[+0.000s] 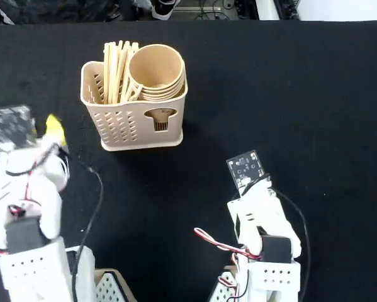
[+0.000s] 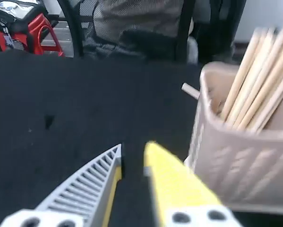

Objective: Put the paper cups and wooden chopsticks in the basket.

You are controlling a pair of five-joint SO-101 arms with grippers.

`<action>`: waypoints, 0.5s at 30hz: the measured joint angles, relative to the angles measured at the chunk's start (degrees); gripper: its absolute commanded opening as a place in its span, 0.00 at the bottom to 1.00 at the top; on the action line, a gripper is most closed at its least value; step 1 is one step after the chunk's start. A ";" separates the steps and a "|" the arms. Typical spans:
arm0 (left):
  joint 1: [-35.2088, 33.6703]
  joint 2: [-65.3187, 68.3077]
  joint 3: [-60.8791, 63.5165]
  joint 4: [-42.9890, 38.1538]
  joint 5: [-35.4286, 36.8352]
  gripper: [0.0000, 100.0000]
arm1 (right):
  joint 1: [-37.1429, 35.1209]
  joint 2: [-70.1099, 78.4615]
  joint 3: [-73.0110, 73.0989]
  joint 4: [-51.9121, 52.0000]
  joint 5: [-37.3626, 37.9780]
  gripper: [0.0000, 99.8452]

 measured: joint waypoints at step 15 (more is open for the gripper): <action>-0.09 -25.93 36.75 1.85 -4.40 0.04 | 0.00 0.00 0.00 0.53 0.00 0.01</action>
